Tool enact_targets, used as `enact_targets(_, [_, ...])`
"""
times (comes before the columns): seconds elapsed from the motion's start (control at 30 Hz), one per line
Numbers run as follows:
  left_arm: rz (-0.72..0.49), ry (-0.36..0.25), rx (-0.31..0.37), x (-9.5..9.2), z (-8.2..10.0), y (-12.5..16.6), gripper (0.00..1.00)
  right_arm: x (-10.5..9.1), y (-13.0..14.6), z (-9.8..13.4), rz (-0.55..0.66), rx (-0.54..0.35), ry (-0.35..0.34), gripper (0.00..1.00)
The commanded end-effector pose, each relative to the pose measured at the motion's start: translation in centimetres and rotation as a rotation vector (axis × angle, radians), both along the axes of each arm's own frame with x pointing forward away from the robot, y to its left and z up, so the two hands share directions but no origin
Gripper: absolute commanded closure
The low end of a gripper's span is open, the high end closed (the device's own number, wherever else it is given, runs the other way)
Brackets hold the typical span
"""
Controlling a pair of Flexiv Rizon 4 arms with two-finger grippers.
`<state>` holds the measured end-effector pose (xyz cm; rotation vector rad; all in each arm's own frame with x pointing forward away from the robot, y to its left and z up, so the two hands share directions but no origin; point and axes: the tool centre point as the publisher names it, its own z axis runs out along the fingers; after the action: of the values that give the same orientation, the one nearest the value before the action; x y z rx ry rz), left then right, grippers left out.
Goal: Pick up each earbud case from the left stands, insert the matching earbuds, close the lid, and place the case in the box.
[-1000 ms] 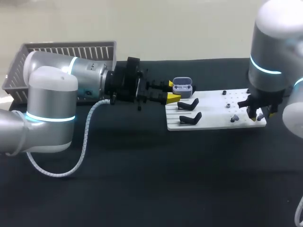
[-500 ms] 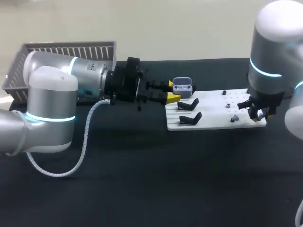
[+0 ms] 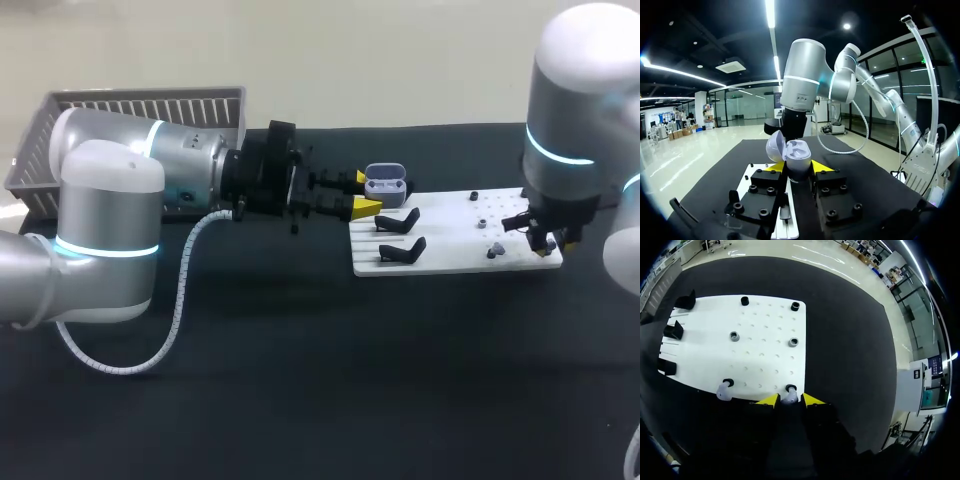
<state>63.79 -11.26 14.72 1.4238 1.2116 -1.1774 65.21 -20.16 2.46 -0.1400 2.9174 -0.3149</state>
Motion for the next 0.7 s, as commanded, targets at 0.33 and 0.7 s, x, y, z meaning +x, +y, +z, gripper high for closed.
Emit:
enact_targets(0.33, [0.002,-0.002,-0.003,-0.03,-0.09,0.02,1.0,0.24,-0.24,-0.3,-0.004,-0.008,-0.011,0.7])
enact_targets(0.7, [0.002,-0.002,-0.003,-0.03,-0.09,0.02,1.0,0.21,-0.38,-0.38,-0.011,-0.018,-0.008,1.0])
